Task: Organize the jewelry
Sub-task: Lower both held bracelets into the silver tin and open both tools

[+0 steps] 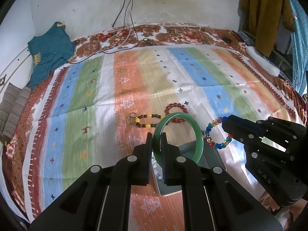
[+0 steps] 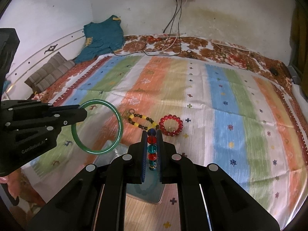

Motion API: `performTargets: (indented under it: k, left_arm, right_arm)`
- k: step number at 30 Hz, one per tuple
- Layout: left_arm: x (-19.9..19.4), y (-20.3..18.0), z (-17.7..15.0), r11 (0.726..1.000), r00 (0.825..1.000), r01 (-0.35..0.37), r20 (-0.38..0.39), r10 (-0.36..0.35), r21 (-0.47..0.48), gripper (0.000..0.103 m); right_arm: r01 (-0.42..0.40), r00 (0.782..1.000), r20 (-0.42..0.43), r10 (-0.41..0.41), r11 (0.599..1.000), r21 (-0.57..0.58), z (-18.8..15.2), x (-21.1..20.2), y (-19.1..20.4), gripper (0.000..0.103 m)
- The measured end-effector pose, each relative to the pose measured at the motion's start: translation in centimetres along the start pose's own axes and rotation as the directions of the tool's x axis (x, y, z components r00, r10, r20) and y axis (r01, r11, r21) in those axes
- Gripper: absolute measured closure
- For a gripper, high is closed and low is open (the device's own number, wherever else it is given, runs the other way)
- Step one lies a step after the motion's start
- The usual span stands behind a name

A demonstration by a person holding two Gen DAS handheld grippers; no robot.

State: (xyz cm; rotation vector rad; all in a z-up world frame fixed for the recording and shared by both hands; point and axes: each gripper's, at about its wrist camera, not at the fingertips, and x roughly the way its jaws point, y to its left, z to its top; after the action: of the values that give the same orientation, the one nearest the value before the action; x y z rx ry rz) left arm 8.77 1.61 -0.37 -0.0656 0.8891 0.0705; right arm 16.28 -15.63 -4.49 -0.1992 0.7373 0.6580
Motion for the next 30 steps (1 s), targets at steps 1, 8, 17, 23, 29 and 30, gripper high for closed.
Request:
performTargets:
  k: [1,8,17,23,29,30]
  left_arm:
    - [-0.1,-0.1,-0.1,1.0,1.0,0.0,0.0,0.0,0.004,0.095]
    - [-0.5,-0.9,-0.8,1.0,1.0,0.005,-0.001,-0.005,0.017,0.095]
    - [0.2,-0.9,-1.4,1.0,0.998,-0.005,-0.063,0.005,0.004,0.081]
    - [0.4,0.3,-1.2,0.999,0.997,-0.028,-0.067,0.026,-0.035,0.066]
    - [1.0,1.1,-1.0,0.997,0.996,-0.045,-0.083,0.04,-0.06,0.055]
    - [1.1,1.4,-0.9,0.997,0.995,-0.049,-0.085,0.043,-0.066,0.053]
  right_arm:
    - [0.0,1.0,-0.001,0.0,1.0,0.0,-0.2,-0.1,0.1,0.093]
    - [-0.007,1.0,-0.01,0.007,1.0,-0.002,-1.1,-0.7,0.4,0.093]
    - [0.02,0.998,-0.053,-0.016,0.998,0.059,-1.4,-0.4,-0.7,0.092]
    - [0.035,0.997,-0.075,-0.028,0.996,0.082,-1.4,0.1,-1.5,0.067]
    - [0.055,0.993,-0.108,-0.044,0.993,0.101,-1.0,1.1,-2.4,0.06]
    - [0.057,0.993,-0.111,-0.046,0.993,0.1,-1.0,1.2,-2.4,0.057]
